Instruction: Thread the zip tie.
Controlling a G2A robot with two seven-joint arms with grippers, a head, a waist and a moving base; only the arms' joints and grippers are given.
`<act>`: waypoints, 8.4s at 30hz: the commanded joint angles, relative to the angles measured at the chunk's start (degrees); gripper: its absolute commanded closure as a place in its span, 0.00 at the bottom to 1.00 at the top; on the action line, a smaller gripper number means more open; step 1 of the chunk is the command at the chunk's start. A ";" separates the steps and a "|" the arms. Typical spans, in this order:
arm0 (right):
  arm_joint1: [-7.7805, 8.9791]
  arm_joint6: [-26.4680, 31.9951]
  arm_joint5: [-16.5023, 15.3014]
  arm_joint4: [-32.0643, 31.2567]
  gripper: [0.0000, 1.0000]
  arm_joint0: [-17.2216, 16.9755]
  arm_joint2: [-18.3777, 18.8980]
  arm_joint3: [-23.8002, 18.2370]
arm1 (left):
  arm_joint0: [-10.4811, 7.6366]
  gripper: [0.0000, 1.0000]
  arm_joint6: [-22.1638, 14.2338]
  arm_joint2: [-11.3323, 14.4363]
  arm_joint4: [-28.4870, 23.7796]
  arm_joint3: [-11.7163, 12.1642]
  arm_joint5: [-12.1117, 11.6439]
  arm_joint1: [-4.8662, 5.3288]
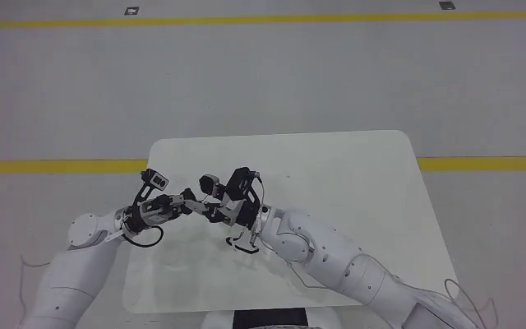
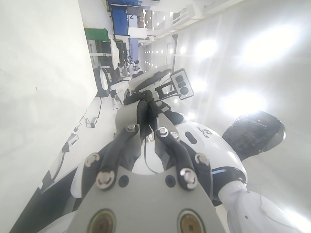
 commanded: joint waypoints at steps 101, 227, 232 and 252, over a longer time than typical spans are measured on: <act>-5.60 27.93 0.00 73.28 0.00 -2.10 3.23 4.04 | -0.33 1.00 -1.72 -3.98 -22.65 1.23 6.56 -3.13; -14.85 42.84 0.00 89.14 0.69 -3.77 10.01 13.96 | 1.47 1.00 1.47 -2.87 -27.66 -2.00 15.66 -4.75; -15.73 42.83 0.00 88.04 0.71 -3.97 10.68 14.85 | 1.47 1.00 1.47 -2.87 -27.66 -2.00 15.66 -4.75; -18.51 39.88 0.00 77.08 0.81 -7.29 16.08 12.48 | 2.39 1.00 4.27 -3.00 -29.87 -3.75 23.11 -5.27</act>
